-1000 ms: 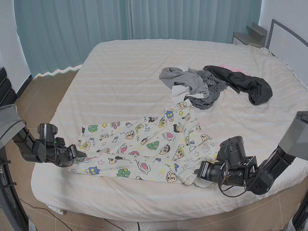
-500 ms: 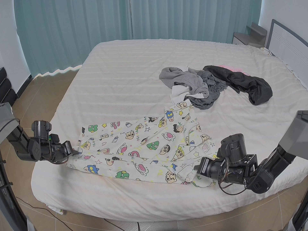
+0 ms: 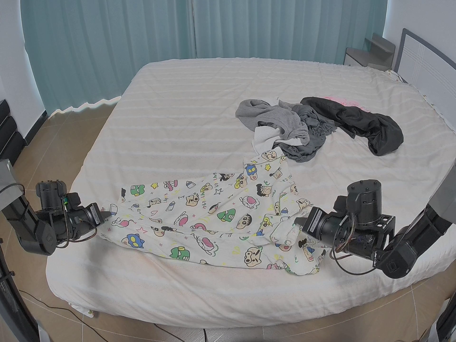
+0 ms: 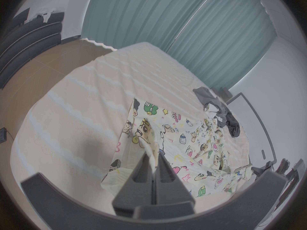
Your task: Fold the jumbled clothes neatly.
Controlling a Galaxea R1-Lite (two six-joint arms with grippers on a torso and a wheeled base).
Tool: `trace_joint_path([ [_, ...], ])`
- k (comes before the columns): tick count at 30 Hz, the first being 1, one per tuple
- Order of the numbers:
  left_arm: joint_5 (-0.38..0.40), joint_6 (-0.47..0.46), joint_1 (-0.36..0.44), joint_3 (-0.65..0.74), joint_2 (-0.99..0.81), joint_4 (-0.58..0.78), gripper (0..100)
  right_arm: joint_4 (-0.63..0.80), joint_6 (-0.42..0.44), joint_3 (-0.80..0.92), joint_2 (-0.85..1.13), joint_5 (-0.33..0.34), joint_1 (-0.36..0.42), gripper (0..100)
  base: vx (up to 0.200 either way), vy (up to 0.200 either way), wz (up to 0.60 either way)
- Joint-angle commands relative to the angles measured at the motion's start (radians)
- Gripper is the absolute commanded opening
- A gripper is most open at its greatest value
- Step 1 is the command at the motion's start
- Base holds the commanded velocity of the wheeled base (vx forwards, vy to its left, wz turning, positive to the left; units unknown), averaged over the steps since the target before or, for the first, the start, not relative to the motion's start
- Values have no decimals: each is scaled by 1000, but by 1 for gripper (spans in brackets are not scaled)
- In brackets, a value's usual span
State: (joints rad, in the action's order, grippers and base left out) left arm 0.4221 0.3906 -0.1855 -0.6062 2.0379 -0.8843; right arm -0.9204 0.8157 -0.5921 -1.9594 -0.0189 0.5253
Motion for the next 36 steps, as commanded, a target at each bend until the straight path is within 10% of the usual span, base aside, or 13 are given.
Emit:
trace_joint_path([
  [1,-2,33,-3,125,-7,-137,0,-78,10,0,63,-15,-22,0,0,0,0],
  [21,9,257,-23,332,99,-665,0,-81,8,15,103,-27,-28,0,0,0,0],
  [32,76,246,-12,324,191,-676,0,-81,6,28,93,-18,-28,0,0,0,0],
  [33,76,246,-12,324,193,-676,100,-81,6,28,94,-18,-28,0,0,0,0],
  [36,76,232,-11,321,217,-676,100,-81,6,37,89,-16,-28,0,0,0,0],
])
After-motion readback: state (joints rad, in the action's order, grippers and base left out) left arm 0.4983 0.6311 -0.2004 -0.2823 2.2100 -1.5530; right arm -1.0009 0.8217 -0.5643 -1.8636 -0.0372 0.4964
